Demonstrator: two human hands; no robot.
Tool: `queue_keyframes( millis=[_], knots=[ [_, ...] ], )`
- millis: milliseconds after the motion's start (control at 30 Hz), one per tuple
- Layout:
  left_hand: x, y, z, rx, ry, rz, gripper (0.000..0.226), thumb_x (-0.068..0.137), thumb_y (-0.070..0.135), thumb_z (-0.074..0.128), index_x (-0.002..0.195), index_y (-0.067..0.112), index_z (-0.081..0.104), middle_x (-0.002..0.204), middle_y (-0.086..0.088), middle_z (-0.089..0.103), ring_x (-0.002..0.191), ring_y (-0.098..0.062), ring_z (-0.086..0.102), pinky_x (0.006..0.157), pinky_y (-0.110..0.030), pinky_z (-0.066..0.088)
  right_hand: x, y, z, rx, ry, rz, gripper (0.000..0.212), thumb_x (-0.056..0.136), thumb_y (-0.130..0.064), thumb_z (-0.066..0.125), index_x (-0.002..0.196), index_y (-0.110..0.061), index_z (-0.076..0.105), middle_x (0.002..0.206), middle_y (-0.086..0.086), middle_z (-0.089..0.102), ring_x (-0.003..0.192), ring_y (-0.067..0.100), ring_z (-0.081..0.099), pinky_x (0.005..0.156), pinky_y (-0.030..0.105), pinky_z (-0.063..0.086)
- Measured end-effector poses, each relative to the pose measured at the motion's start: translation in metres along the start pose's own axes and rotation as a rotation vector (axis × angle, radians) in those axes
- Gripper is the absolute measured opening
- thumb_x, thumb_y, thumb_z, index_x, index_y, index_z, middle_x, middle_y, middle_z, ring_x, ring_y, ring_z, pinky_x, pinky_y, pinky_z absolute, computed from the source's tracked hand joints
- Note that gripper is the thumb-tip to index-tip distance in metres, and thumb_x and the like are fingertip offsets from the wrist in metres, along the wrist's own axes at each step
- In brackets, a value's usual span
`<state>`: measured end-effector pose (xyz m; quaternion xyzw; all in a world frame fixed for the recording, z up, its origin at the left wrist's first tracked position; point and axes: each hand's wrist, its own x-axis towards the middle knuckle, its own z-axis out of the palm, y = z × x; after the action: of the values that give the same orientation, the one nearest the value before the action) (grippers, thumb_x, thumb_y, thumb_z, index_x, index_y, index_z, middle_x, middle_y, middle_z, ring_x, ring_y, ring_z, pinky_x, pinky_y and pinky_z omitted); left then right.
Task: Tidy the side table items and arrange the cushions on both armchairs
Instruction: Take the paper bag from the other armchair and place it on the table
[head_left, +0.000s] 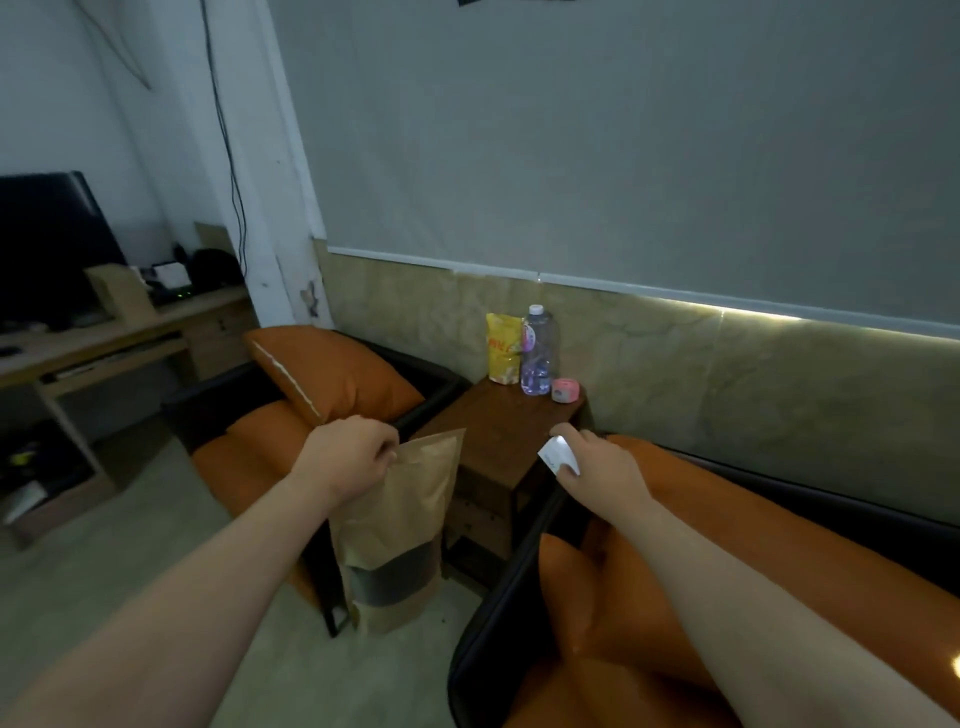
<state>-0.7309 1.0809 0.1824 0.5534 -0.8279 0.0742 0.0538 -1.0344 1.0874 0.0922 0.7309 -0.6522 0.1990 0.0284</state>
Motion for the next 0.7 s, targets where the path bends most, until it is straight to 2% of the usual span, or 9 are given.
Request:
queue_keyframes(
  millis=[133, 267, 433, 600, 700],
  knots=[
    [0.031, -0.052, 0.009, 0.019, -0.028, -0.031, 0.017, 0.093, 0.03, 0.05, 0.097, 0.029, 0.067, 0.092, 0.012, 0.064, 0.086, -0.009, 0.06, 0.066, -0.024, 0.046, 0.058, -0.007, 0.032, 0.007, -0.031, 0.02, 0.045, 0.088, -0.027, 0.054, 0.131, -0.025, 0.041, 0.109, 0.004, 0.058, 0.09, 0.026, 0.059, 0.06, 0.029, 0.034],
    [0.073, -0.097, 0.01, 0.031, -0.027, -0.034, 0.016, 0.094, 0.031, 0.05, 0.1, 0.029, 0.065, 0.083, 0.016, 0.055, 0.077, -0.004, 0.051, 0.057, -0.017, 0.036, 0.124, -0.023, 0.068, 0.148, -0.021, 0.102, 0.046, 0.086, -0.027, 0.054, 0.13, -0.027, 0.041, 0.109, 0.006, 0.06, 0.093, 0.028, 0.06, 0.065, 0.033, 0.043],
    [0.127, -0.14, 0.009, 0.049, -0.008, -0.049, 0.02, 0.095, 0.032, 0.049, 0.106, 0.03, 0.065, 0.093, 0.011, 0.065, 0.087, -0.01, 0.06, 0.071, -0.029, 0.051, 0.192, -0.047, 0.097, 0.323, -0.041, 0.172, 0.047, 0.083, -0.026, 0.056, 0.128, -0.03, 0.04, 0.113, 0.006, 0.062, 0.097, 0.026, 0.061, 0.075, 0.04, 0.052],
    [0.184, -0.183, 0.026, 0.032, -0.016, -0.013, 0.019, 0.095, 0.031, 0.05, 0.104, 0.029, 0.066, 0.096, 0.008, 0.067, 0.087, -0.013, 0.062, 0.068, -0.03, 0.051, 0.243, -0.041, 0.114, 0.314, -0.007, 0.219, 0.049, 0.084, -0.025, 0.056, 0.131, -0.028, 0.042, 0.113, 0.007, 0.063, 0.097, 0.027, 0.06, 0.071, 0.035, 0.049],
    [0.224, -0.207, 0.045, 0.016, -0.059, 0.055, 0.02, 0.095, 0.03, 0.05, 0.104, 0.025, 0.067, 0.097, 0.005, 0.067, 0.089, -0.015, 0.06, 0.07, -0.032, 0.051, 0.267, -0.035, 0.133, 0.328, 0.054, 0.323, 0.048, 0.085, -0.024, 0.057, 0.131, -0.026, 0.044, 0.113, 0.008, 0.064, 0.099, 0.028, 0.061, 0.075, 0.037, 0.051]
  ],
)
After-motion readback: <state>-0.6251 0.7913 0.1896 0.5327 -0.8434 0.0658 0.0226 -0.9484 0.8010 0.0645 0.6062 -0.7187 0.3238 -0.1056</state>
